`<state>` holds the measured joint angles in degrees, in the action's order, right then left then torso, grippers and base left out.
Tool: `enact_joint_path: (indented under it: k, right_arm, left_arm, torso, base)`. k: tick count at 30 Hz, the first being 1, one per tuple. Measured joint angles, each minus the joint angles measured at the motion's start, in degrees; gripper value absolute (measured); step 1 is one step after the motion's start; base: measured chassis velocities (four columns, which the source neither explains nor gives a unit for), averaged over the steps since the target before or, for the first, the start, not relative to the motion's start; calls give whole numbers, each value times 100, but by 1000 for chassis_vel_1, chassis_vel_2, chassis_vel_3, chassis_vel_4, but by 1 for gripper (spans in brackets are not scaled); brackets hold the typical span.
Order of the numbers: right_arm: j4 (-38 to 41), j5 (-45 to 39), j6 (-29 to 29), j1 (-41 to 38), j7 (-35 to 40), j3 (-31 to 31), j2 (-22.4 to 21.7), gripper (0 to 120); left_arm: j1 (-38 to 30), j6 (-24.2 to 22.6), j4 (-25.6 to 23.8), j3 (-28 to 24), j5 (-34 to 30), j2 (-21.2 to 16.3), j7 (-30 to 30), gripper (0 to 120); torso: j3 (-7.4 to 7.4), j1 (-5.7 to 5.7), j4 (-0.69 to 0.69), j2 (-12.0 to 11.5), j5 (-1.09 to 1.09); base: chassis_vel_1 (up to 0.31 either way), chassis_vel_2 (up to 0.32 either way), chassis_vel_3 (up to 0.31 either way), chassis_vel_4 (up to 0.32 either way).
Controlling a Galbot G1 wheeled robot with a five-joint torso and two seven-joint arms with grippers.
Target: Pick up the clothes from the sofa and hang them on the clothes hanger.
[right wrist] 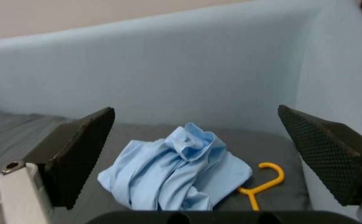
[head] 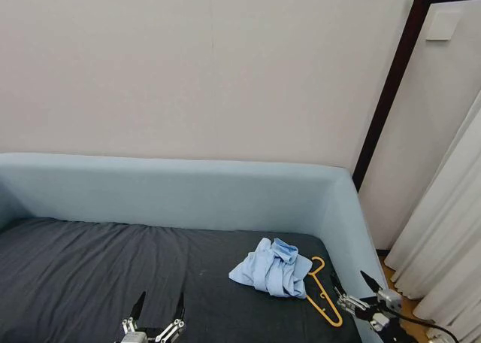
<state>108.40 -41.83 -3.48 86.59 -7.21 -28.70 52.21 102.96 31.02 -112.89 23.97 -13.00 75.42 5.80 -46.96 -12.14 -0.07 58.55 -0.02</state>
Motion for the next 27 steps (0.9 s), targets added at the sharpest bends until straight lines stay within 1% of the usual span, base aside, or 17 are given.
enact_joint_path:
  k: [1, 3, 5, 6, 8, 9, 10, 11, 12, 14, 16, 18, 19, 22, 25, 26, 27]
  right_arm:
    - [0, 0, 0, 0, 0, 0, 0, 100]
    - [-429, -307, 160, -554, 60, 552, -400, 100]
    - [-825, -507, 259, -1100, 80, 1116, -658, 100]
    - [-825, -507, 259, -1100, 80, 1116, -658, 100]
    - [-1158, -722, 419, -1704, 109, 1700, -823, 100]
    - [-1378, -836, 522, -2149, 219, 2147, -865, 100]
    - [-1553, -877, 570, -2437, 275, 2430, -859, 100]
    - [-1771, -896, 608, -2736, 316, 2751, -811, 100]
    - [-1771, -896, 608, -2736, 316, 2751, -811, 100]
    - [-2217, -896, 654, -3237, 351, 3358, -597, 100]
    - [-2342, -891, 664, -3371, 357, 3510, -525, 100]
    - [-2676, -855, 680, -3724, 363, 3872, -311, 100]
    - [-2676, -855, 680, -3724, 363, 3872, -311, 100]
    - [-3388, -685, 690, -4348, 362, 4457, 220, 100]
    - [-3651, -615, 680, -4523, 362, 4559, 401, 100]
    - [-3753, -589, 675, -4574, 363, 4590, 460, 99]
    - [-3823, -560, 673, -4605, 363, 4613, 490, 95]
  left_arm:
    - [0, 0, 0, 0, 0, 0, 0, 100]
    - [23, 6, 20, -1, 36, 53, -8, 100]
    - [50, 9, 47, 2, 67, 103, -12, 100]
    - [50, 9, 47, 2, 67, 103, -12, 100]
    - [75, 29, 83, 16, 103, 161, -18, 100]
    - [93, 44, 105, 27, 119, 203, -27, 100]
    - [108, 62, 118, 33, 133, 235, -36, 100]
    - [121, 75, 127, 37, 145, 269, -41, 100]
    - [121, 75, 127, 37, 145, 269, -41, 100]
    - [153, 83, 138, 36, 182, 336, -50, 100]
    - [166, 85, 139, 35, 199, 355, -51, 100]
    - [188, 92, 139, 35, 226, 389, -52, 100]
    - [188, 92, 139, 35, 226, 389, -52, 100]
    - [209, 109, 138, 65, 236, 416, -53, 100]
    - [215, 129, 136, 89, 231, 421, -53, 100]
    - [218, 140, 135, 95, 227, 426, -53, 100]
    - [220, 150, 133, 98, 225, 430, -53, 100]
  torso:
    - [0, 0, 0, 0, 0]
    - [0, 0, 0, 0, -1]
    - [-1, 0, -1, 0, 1]
    - [-1, 0, -1, 0, 1]
    - [0, 0, 0, 0, -1]
    - [0, 0, 2, 0, -1]
    - [-1, -1, 2, 0, -1]
    - [0, -1, 2, 0, -3]
    - [0, -1, 2, 0, -3]
    - [-1, -1, 0, -1, -1]
    - [-1, -1, -1, -1, 0]
    - [0, -1, 0, 0, -1]
    - [0, -1, 0, 0, -1]
    - [0, -1, 0, 0, -2]
    - [0, -1, 1, -1, -2]
    - [0, -1, 1, 0, -2]
    - [0, -1, 0, 0, -2]
  base:
    - [0, 0, 0, 0]
    - [0, 0, 0, 0]
    - [0, 0, 0, 0]
    - [0, 0, 0, 0]
    - [0, 0, 0, 0]
    - [0, 0, 0, 0]
    - [0, 0, 0, 0]
    - [0, 0, 0, 0]
    - [0, 0, 0, 0]
    - [0, 0, 0, 0]
    - [0, 0, 0, 0]
    - [0, 0, 0, 0]
    - [0, 0, 0, 0]
    - [0, 0, 0, 0]
    - [0, 0, 0, 0]
    - [0, 0, 0, 0]
    - [0, 0, 0, 0]
